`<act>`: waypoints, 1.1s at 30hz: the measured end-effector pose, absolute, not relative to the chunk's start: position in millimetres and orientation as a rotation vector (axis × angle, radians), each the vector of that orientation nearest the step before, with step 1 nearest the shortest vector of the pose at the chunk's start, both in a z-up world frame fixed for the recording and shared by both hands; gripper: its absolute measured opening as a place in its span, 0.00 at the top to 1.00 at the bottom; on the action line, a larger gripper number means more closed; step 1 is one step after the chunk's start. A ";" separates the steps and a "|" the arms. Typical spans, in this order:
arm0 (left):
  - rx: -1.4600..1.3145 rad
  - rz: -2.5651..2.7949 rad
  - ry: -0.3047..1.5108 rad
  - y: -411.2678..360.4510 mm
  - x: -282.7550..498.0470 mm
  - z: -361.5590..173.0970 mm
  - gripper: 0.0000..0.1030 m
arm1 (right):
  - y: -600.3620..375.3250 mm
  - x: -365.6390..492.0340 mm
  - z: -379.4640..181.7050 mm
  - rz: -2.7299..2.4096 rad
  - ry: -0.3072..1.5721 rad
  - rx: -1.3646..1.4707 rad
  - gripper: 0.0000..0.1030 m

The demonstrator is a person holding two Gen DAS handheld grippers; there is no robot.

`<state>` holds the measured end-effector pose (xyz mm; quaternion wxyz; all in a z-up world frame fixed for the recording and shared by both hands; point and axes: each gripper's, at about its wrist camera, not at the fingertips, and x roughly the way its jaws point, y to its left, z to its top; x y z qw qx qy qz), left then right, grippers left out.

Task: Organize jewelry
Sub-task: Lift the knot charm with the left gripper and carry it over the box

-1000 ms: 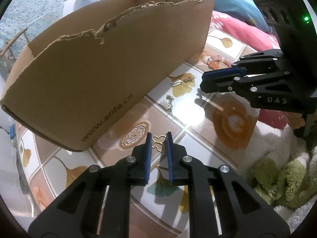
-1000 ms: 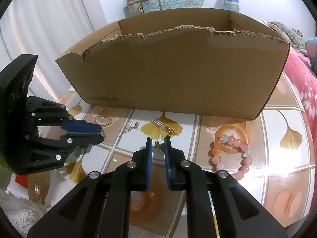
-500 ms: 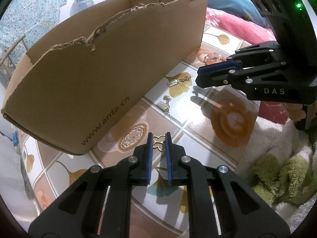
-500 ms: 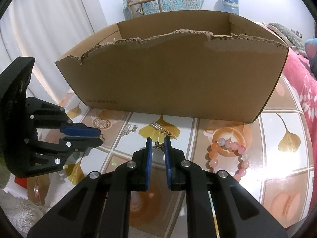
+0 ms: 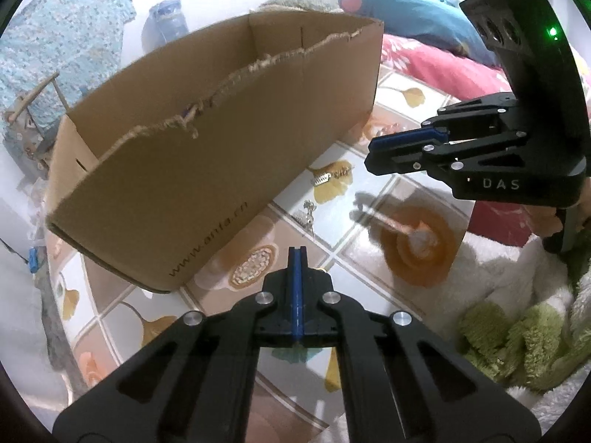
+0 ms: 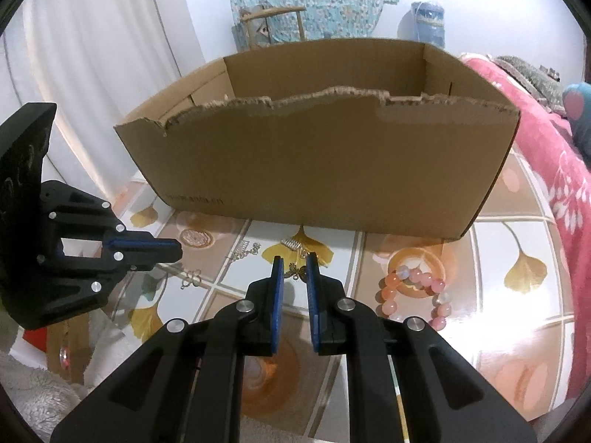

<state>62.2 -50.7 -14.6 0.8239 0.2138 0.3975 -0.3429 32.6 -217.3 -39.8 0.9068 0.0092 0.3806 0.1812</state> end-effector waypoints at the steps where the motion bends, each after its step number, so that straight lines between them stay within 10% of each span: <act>1: 0.458 -0.729 0.842 -50.5 60.2 -13.6 1.00 | -217.6 31.6 -38.1 0.374 0.779 0.016 0.88; 6: 0.427 -0.721 0.871 -46.9 59.1 -15.6 0.98 | -219.3 24.8 -31.6 0.373 0.756 0.015 0.88; 10: 0.409 -0.729 0.903 -49.3 58.9 -21.5 0.72 | -218.6 21.5 -29.7 0.381 0.750 0.013 0.88; 33: 0.463 -0.793 0.957 -63.6 75.2 -39.3 0.89 | -222.1 31.4 -37.2 0.386 0.765 0.044 0.88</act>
